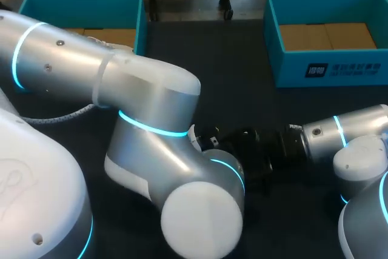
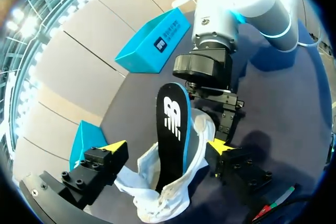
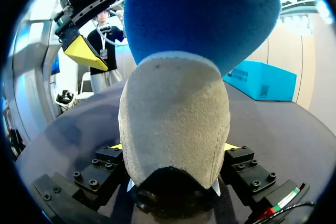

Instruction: Take the shoe out of the shoebox, open the shoe tongue, remove and reinsert the insole, then place the shoe into the shoebox

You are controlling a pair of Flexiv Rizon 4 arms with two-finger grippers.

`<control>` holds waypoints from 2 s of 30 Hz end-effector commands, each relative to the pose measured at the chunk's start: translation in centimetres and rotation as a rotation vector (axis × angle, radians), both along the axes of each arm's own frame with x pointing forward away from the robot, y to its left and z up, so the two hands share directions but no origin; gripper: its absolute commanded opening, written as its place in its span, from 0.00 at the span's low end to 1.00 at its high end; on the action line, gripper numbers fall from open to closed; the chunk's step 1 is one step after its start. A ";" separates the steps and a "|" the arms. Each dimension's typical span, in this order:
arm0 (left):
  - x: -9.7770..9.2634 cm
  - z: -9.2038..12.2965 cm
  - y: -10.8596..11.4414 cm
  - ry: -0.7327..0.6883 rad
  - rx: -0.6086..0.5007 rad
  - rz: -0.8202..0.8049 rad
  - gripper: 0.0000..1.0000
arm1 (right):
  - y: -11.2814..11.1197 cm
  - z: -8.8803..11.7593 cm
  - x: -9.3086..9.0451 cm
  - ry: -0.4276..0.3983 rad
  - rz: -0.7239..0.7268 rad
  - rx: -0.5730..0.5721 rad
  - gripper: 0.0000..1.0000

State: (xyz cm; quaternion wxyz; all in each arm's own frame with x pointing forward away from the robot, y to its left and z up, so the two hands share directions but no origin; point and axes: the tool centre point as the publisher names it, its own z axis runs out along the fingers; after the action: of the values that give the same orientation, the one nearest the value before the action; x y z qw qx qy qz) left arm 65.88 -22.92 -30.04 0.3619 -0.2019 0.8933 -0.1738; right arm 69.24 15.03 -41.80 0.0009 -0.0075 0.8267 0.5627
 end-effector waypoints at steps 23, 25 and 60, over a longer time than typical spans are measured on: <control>-1.1 -1.8 -0.1 -0.104 -0.010 0.104 0.46 | 0.2 -0.5 -0.4 0.000 -0.001 -0.003 0.00; -1.0 -2.0 -0.2 -0.104 -0.009 0.103 0.47 | 0.2 -0.5 -0.4 0.000 -0.001 -0.003 0.00; 1.3 -2.9 -0.2 -0.082 -0.016 0.122 0.76 | 0.2 -0.5 -0.4 0.000 -0.001 -0.003 0.00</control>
State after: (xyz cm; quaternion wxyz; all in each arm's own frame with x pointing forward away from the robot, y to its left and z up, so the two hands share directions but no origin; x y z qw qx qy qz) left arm 67.05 -23.15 -32.96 0.4066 -0.2526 0.8621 -0.1661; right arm 69.25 15.03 -41.80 0.0009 -0.0075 0.8267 0.5627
